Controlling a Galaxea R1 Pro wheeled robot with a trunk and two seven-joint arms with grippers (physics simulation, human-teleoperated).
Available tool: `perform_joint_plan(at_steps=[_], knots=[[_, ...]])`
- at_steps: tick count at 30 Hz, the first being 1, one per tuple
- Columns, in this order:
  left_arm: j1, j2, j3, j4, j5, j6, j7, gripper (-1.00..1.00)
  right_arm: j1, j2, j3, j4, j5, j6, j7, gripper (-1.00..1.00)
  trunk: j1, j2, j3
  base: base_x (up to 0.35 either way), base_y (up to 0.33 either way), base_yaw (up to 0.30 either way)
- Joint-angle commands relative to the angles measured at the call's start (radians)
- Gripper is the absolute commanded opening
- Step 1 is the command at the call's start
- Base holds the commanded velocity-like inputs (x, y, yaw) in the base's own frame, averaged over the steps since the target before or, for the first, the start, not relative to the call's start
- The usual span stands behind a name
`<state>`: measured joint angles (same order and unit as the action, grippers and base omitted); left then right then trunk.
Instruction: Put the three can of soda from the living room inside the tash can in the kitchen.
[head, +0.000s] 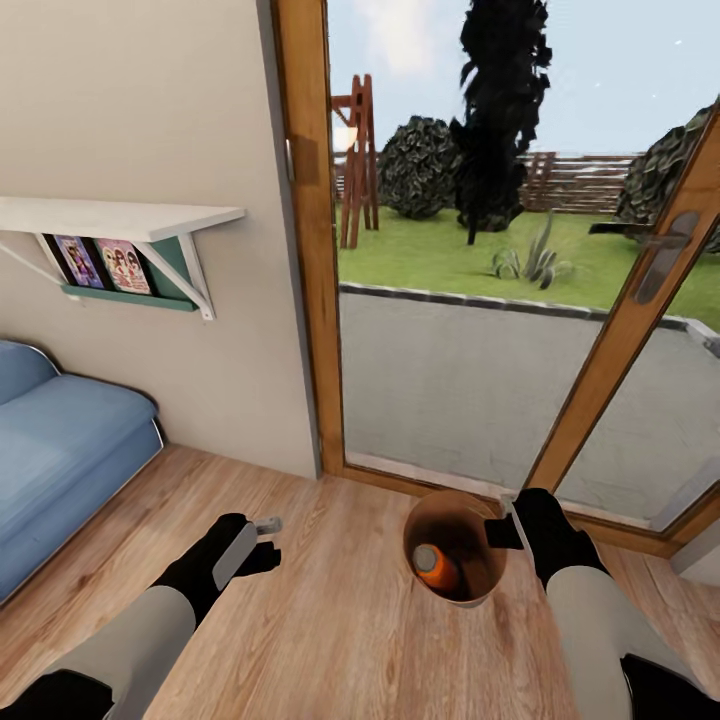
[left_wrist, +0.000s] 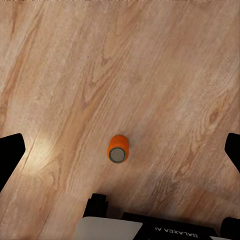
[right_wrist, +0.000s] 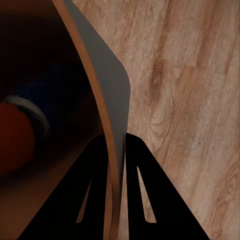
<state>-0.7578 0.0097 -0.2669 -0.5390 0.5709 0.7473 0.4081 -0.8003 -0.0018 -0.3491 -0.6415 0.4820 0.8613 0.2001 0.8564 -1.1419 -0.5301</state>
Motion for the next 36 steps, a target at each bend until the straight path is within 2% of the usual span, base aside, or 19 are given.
perform_joint_plan(at_steps=[1, 29, 33, 36], knots=[[0.000, 0.000, 0.000, 0.000, 0.000, 0.000, 0.000, 1.00, 0.000, 0.000, -0.001, -0.001, -0.010, 0.001, 0.004, -1.00, 0.000, 0.000, 0.000, -0.005, 0.001, 0.000], [0.000, -0.001, 0.000, 0.001, 0.000, 0.000, 0.000, 1.00, 0.000, 0.003, 0.002, -0.005, -0.009, 0.005, 0.009, -1.00, 0.000, 0.000, 0.000, 0.000, 0.000, -0.017], [0.000, -0.001, 0.000, 0.002, 0.000, 0.000, 0.001, 1.00, -0.001, 0.003, 0.002, -0.018, -0.010, 0.015, 0.010, -1.00, 0.000, 0.000, 0.000, 0.000, 0.000, 0.000], [0.000, -0.001, 0.000, 0.005, 0.000, 0.000, 0.001, 1.00, -0.001, 0.010, 0.001, -0.067, -0.012, 0.066, 0.011, -1.00, 0.000, 0.000, 0.000, 0.000, 0.000, 0.000]])
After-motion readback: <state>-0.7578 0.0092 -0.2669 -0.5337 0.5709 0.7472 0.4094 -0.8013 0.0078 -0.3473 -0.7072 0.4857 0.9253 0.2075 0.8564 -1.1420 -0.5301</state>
